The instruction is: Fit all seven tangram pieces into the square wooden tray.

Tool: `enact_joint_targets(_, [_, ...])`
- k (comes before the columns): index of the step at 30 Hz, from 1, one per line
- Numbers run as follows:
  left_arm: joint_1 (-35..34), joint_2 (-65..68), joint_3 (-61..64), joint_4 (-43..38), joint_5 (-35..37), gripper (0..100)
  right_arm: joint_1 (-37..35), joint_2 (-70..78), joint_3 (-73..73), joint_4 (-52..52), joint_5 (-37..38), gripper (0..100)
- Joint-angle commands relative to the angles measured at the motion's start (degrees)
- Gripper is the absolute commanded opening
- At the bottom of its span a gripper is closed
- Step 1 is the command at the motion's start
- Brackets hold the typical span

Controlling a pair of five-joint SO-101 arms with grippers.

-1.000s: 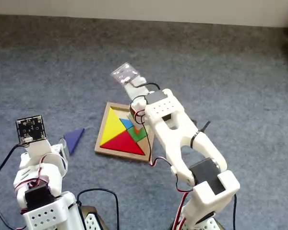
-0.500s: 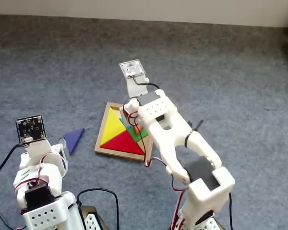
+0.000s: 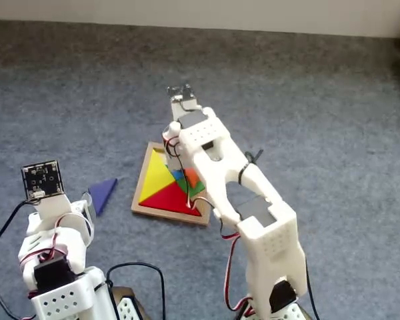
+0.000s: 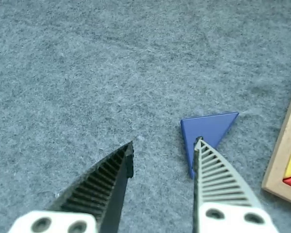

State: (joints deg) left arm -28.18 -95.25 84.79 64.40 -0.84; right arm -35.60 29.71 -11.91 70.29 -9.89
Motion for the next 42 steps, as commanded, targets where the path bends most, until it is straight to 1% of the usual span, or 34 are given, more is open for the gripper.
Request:
enact_joint_targets(1, [-0.4, -0.5, -0.4, -1.1, -0.4, 21, 0.2, -0.7, -4.6, 3.0, -0.1, 13.7])
enact_joint_targets(3, [-0.5, -0.5, -0.4, -1.1, -0.4, 21, 0.5, -1.2, -5.9, 3.8, 1.1, 11.9])
enact_joint_targets(8, [-0.6, -0.5, -0.4, -1.1, -0.4, 21, 2.0, -5.1, -8.7, 5.1, 13.1, 5.3])
enact_joint_targets(13, [-0.6, -0.5, -0.4, -1.1, -0.4, 21, 2.0, -8.6, -8.7, 5.1, 24.9, 4.9])
enact_joint_targets(19, [-0.6, -0.5, -0.4, -1.1, -0.4, 21, 2.1, -8.7, -8.8, 5.3, 42.5, 4.8])
enact_joint_targets(21, [-0.6, -0.5, -0.4, -1.1, -0.4, 21, 1.9, -8.3, -8.7, 5.1, 46.1, 4.8])
enact_joint_targets(26, [-0.6, -0.5, -0.4, -1.1, -0.4, 21, 2.1, -5.7, -8.7, -0.9, 51.2, 4.8])
enact_joint_targets(30, [-0.6, -0.5, -0.4, -1.1, -0.4, 21, 1.7, -3.6, -8.7, -3.6, 53.2, 4.8])
enact_joint_targets(38, [-0.6, -0.5, -0.4, -1.1, -0.4, 21, -1.0, 0.5, -8.7, -5.6, 53.4, 4.8])
enact_joint_targets(42, [-0.6, -0.5, -0.4, -1.1, -0.4, 21, -0.7, 2.9, -8.8, -9.1, 53.3, 5.2])
